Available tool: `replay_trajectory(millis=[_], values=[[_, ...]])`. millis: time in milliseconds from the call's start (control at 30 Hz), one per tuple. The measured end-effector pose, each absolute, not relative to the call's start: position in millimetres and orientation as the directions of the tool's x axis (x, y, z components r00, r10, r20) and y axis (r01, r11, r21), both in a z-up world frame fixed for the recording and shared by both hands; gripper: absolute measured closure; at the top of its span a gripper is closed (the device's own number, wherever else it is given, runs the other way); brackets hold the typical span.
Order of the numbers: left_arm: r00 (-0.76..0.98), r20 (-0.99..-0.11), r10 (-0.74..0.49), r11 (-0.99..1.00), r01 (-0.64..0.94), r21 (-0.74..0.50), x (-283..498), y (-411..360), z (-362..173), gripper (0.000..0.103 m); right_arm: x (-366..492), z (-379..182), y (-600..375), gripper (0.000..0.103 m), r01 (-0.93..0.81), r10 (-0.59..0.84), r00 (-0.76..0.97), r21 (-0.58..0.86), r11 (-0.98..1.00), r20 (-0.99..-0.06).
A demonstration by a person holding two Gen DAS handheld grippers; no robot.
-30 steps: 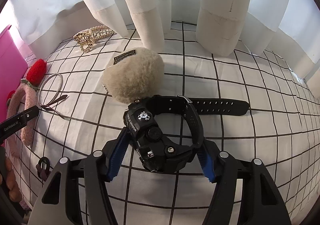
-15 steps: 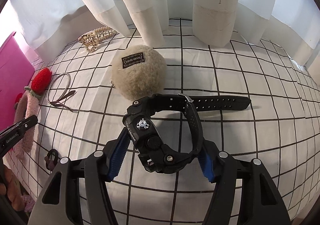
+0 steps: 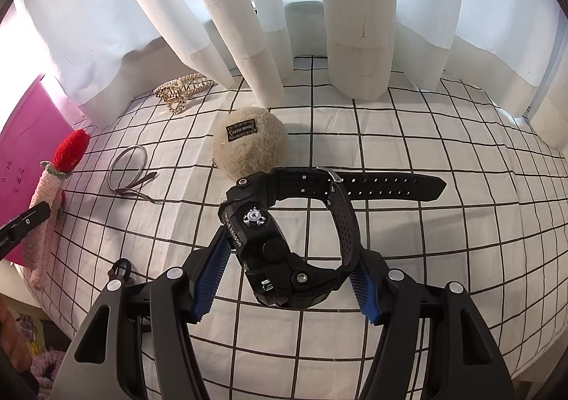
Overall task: Organize jewelry
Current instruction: 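Lift the headband and watch over the pink tub and release both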
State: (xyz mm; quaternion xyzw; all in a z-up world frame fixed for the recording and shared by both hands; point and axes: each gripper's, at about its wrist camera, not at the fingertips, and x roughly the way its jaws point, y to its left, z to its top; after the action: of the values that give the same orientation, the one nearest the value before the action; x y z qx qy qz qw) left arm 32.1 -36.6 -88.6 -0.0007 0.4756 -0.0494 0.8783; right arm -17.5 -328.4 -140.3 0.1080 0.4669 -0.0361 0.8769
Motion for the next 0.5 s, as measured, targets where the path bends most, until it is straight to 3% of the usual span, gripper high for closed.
replay_trajectory(millis=[500], values=[[0.648,-0.740,-0.179,0.983,0.155,-0.101,8,-41,-8,0.092,-31,-56,-302,0.042,0.069,0.072,0.670,0.158,0.985,-0.739]])
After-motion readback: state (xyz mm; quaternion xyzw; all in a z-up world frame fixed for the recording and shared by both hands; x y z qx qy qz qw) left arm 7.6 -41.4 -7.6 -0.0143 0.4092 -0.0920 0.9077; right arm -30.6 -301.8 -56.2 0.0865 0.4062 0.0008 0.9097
